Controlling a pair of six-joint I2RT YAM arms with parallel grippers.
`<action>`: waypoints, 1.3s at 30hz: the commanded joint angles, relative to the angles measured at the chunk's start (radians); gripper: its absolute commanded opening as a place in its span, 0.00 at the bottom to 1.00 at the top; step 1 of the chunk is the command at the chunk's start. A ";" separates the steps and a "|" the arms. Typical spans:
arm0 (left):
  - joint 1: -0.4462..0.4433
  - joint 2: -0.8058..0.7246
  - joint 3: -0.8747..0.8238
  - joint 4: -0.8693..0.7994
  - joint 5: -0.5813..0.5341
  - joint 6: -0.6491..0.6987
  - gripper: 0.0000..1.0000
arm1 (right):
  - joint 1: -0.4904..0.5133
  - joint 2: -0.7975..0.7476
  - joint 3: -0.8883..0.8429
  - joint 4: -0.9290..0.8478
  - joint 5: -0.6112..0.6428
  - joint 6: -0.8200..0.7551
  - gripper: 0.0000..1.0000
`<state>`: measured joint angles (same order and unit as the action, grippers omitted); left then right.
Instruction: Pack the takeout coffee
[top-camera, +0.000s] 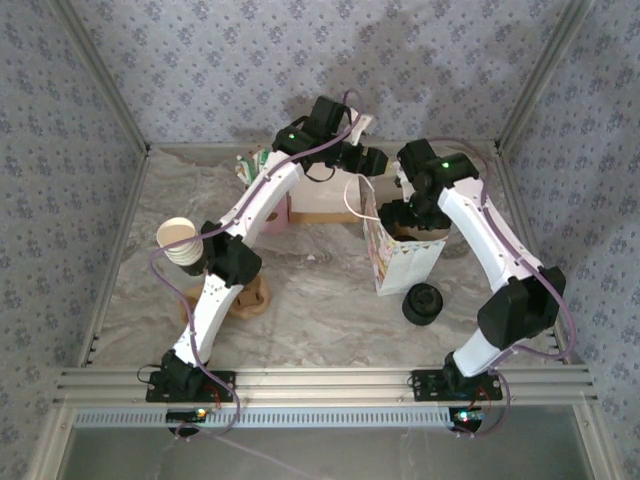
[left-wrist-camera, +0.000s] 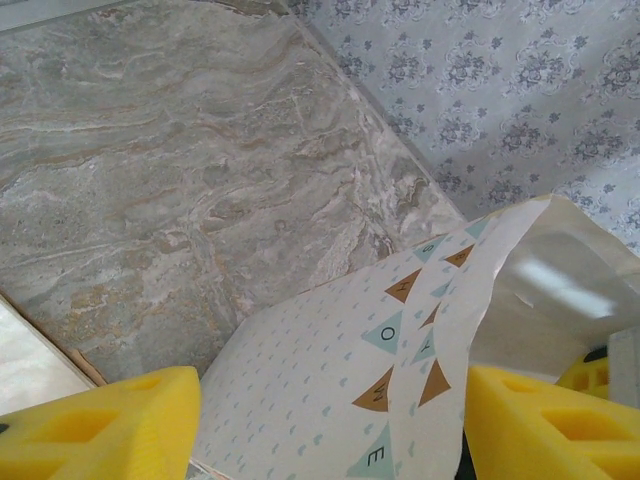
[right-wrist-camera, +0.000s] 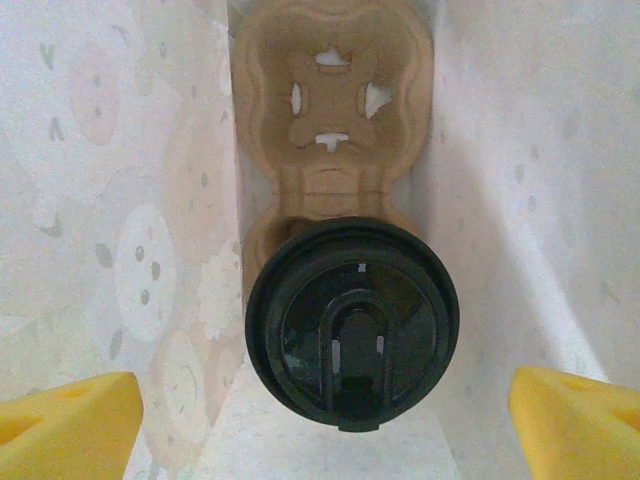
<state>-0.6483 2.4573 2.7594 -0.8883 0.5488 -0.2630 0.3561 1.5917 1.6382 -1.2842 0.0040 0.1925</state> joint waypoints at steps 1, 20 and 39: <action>-0.007 -0.006 0.042 0.005 0.007 -0.008 0.69 | 0.007 -0.039 0.039 -0.033 0.020 0.015 0.96; -0.009 -0.009 0.052 0.011 0.010 -0.021 0.71 | 0.009 -0.098 0.056 -0.040 0.018 0.035 0.94; -0.019 -0.036 0.058 0.011 0.008 -0.024 0.86 | 0.008 -0.141 0.055 -0.029 0.015 0.038 0.94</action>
<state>-0.6552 2.4573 2.7743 -0.8875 0.5488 -0.2859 0.3588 1.4780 1.6672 -1.2949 0.0116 0.2173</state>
